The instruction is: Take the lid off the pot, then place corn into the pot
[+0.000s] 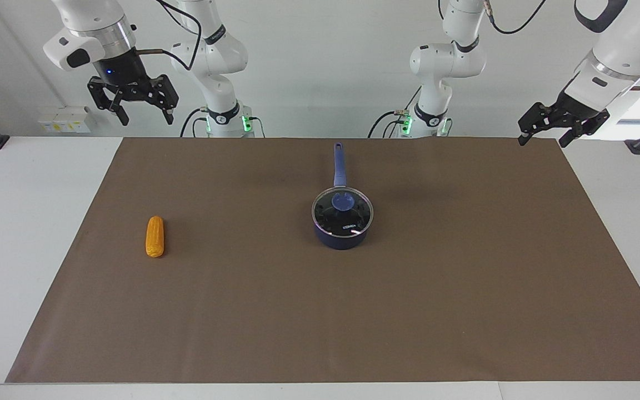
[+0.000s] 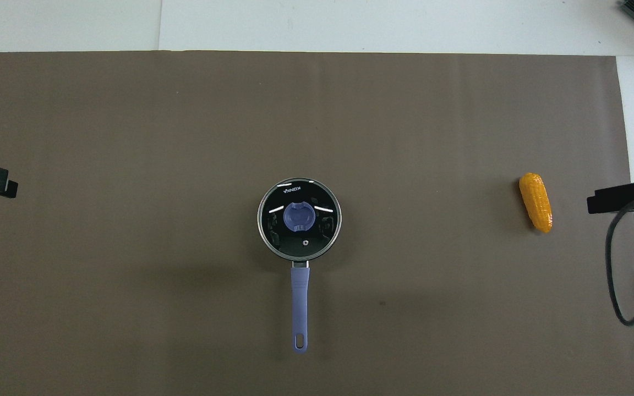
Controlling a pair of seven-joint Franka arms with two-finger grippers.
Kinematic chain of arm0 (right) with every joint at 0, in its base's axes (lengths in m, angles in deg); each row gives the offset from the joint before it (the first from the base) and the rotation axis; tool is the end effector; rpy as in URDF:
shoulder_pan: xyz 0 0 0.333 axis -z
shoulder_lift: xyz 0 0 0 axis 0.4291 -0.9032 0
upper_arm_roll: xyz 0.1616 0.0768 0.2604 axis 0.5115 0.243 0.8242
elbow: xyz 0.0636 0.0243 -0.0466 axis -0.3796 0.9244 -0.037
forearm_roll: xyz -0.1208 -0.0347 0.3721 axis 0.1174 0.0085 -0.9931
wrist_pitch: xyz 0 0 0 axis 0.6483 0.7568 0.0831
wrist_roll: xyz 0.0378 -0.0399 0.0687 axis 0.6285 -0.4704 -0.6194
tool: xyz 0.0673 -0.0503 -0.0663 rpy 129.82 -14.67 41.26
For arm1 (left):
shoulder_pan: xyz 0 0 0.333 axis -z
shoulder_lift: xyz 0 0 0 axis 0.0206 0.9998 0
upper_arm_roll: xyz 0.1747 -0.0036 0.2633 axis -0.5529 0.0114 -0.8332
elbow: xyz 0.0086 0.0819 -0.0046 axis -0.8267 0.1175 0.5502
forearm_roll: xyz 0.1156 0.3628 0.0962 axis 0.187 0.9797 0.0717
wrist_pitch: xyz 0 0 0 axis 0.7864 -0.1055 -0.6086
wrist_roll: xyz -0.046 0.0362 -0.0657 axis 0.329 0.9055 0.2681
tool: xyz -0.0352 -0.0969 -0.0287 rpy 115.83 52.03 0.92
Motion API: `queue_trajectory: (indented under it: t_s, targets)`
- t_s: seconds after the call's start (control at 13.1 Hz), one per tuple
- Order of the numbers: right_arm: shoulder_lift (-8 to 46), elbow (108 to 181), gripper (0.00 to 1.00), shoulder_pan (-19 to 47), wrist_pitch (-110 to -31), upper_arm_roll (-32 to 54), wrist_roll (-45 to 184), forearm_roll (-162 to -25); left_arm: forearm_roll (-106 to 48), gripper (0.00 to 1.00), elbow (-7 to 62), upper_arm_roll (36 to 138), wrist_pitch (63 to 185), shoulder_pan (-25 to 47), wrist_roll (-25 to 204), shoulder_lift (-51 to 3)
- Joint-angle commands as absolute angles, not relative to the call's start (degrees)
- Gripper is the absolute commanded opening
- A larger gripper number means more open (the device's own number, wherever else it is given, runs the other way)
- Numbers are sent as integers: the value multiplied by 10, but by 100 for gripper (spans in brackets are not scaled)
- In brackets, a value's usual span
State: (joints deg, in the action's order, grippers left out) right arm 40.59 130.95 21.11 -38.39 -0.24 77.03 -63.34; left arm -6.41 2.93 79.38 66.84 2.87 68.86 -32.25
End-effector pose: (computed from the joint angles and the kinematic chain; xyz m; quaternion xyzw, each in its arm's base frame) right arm 0.5120 0.0009 0.6728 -0.9999 -0.0049 -0.0100 0.0047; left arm 0.5462 0.0023 0.6464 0.9983 -0.0423 -0.0348 0.0207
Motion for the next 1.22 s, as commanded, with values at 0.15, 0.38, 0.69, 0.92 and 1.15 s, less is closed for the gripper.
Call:
queue_trajectory:
  t_s: [0.15, 0.38, 0.69, 0.92, 1.15]
  targets:
    - [417, 1318, 100, 217, -375, 1, 756, -638, -68, 100, 18, 790, 660, 35, 693, -328]
    - [417, 1318, 100, 217, -375, 1, 756, -637, -68, 100, 20, 790, 663, 36, 698, -328]
    - [417, 1318, 100, 218, -375, 1, 756, -638, -69, 100, 27, 790, 656, 39, 694, -338]
    - [418, 1319, 100, 217, -365, 1, 754, -637, -70, 100, 32, 790, 657, 43, 699, -340]
    - [417, 1317, 100, 219, -359, -5, 741, -630, -69, 100, 66, 794, 667, 59, 703, -359]
